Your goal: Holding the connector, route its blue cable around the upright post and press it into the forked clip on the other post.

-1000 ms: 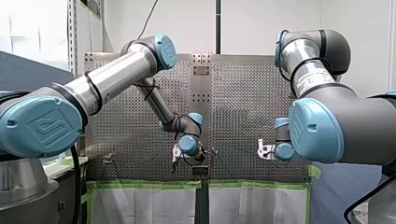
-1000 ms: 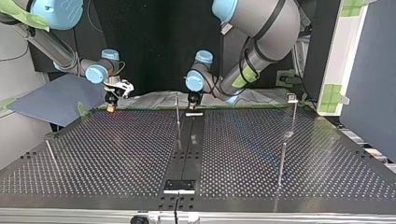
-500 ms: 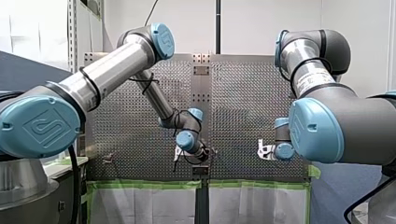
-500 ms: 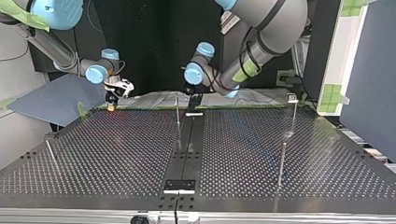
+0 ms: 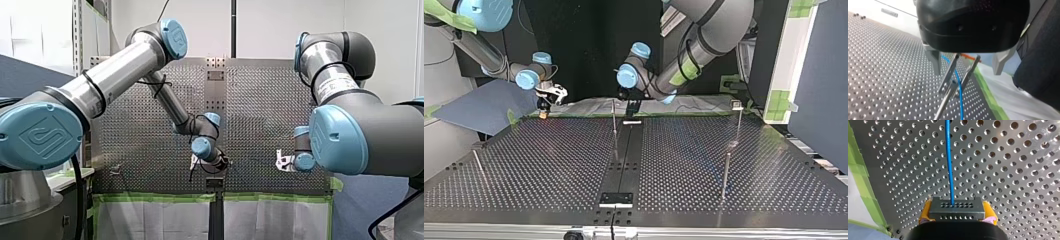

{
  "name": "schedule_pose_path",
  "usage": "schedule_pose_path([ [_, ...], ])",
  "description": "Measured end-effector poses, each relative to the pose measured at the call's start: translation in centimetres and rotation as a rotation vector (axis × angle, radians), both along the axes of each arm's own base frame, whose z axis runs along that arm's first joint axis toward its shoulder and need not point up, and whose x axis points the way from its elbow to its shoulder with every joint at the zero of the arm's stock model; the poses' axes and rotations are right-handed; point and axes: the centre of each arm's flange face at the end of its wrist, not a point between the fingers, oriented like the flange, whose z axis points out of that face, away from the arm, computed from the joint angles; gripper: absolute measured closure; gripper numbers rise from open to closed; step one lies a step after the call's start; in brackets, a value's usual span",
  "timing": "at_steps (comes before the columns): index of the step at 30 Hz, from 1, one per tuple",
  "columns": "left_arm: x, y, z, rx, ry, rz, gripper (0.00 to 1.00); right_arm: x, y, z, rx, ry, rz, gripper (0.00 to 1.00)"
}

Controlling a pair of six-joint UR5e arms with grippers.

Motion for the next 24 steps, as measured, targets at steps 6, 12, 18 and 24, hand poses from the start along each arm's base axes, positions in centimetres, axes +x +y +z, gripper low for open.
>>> schedule_pose_path([
  [6,-0.73,-0.55,-0.04,0.006,0.007,-0.012,0.00,0.00,0.01,-0.01,0.001,-0.003,0.000,1.00],
  [12,-0.95,-0.72,-0.04,0.007,0.009,-0.014,0.00,0.11,0.05,-0.05,0.002,-0.014,0.008,1.00],
  [18,-1.04,-0.71,-0.06,0.009,0.013,-0.013,0.00,0.18,0.01,-0.04,0.001,-0.021,0.014,1.00],
  [24,-1.07,-0.71,-0.07,0.009,0.015,-0.013,0.00,0.25,0.00,-0.01,-0.001,-0.028,0.019,1.00],
])
